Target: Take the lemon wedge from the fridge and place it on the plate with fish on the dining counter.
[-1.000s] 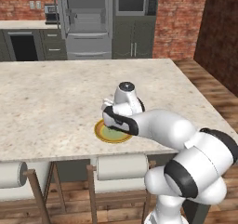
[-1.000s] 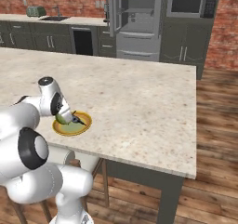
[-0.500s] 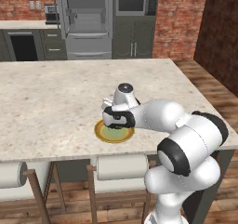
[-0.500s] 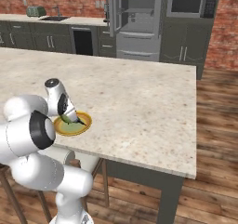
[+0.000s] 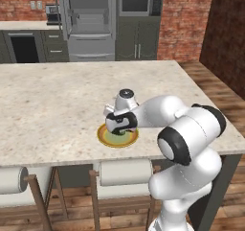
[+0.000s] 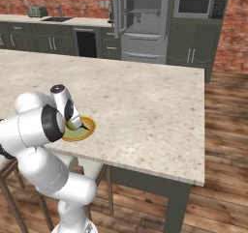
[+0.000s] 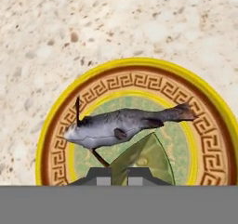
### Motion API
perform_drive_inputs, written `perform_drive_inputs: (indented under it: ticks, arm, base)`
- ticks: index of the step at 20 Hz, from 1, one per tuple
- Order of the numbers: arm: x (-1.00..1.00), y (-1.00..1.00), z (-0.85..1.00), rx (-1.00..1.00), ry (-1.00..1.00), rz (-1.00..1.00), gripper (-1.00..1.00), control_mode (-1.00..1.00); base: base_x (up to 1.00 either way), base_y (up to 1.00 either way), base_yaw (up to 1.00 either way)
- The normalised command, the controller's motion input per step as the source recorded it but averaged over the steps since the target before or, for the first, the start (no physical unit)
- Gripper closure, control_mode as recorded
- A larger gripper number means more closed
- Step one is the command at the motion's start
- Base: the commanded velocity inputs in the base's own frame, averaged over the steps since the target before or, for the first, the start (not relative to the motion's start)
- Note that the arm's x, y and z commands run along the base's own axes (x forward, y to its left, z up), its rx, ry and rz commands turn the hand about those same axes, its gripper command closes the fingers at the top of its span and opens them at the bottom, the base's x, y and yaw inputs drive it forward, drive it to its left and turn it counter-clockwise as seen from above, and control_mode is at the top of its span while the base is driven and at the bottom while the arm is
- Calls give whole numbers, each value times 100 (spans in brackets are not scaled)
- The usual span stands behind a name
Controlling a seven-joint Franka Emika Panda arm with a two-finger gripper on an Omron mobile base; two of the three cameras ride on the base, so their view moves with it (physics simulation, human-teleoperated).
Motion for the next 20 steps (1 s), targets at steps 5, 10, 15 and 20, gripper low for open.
perform_drive_inputs:
  ticks: [5, 10, 15, 20]
  arm:
    - [8, 3, -24, 0, 1, -3, 100, -100]
    - [39, 0, -6, 0, 0, -5, 100, -100]
    - [39, 0, 0, 0, 0, -7, -100, -100]
    - [-9, 3, 18, 2, 0, -4, -100, -100]
  base:
    - [0, 0, 0]
    - [0, 0, 0]
    - [0, 0, 0]
    - [0, 0, 0]
